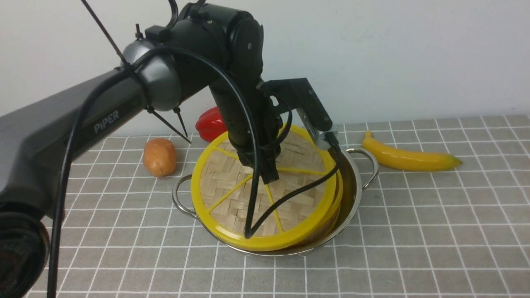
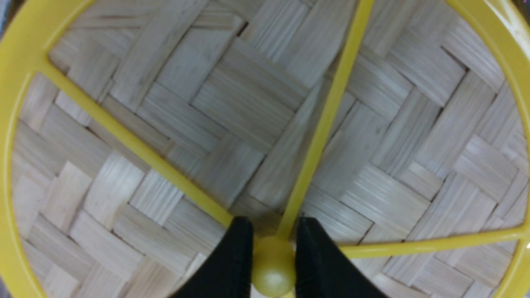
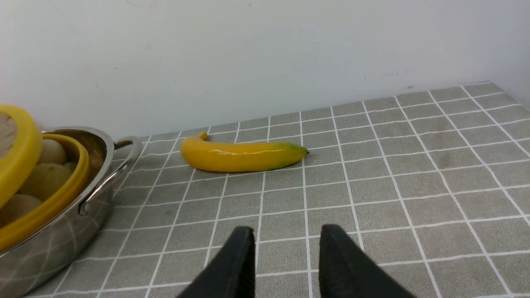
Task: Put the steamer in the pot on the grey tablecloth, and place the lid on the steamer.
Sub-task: 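Place the yellow bamboo steamer lid onto the steamer in the pot with the left gripper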
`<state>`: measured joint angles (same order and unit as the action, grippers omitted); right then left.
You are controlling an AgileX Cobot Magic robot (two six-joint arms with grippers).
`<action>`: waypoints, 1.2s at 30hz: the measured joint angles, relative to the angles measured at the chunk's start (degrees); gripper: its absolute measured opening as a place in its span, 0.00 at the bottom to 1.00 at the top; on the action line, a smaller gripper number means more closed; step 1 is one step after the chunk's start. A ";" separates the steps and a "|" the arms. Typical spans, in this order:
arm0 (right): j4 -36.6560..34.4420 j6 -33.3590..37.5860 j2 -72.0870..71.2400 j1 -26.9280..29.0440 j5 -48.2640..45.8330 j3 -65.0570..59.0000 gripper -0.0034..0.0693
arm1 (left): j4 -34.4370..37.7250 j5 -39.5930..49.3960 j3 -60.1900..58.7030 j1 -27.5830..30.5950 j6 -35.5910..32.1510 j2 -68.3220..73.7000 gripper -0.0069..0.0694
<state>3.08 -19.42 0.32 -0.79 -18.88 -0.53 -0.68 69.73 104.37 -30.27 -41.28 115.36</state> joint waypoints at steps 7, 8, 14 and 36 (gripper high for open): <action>0.00 0.00 0.00 0.00 0.00 0.00 0.38 | 1.17 -4.85 0.00 0.00 -3.97 0.06 0.25; 0.00 0.00 0.00 0.00 0.00 0.00 0.38 | 1.28 -4.86 0.00 0.00 -4.17 0.11 0.25; 0.00 0.00 0.00 0.00 0.00 0.00 0.38 | 1.03 -3.95 0.00 0.00 -4.63 1.39 0.25; 0.00 0.00 0.00 0.00 0.00 0.00 0.38 | -0.41 -8.64 -0.04 0.00 -9.04 1.98 0.25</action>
<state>3.08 -19.42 0.32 -0.79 -18.88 -0.53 -1.09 61.09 104.33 -30.27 -50.32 117.35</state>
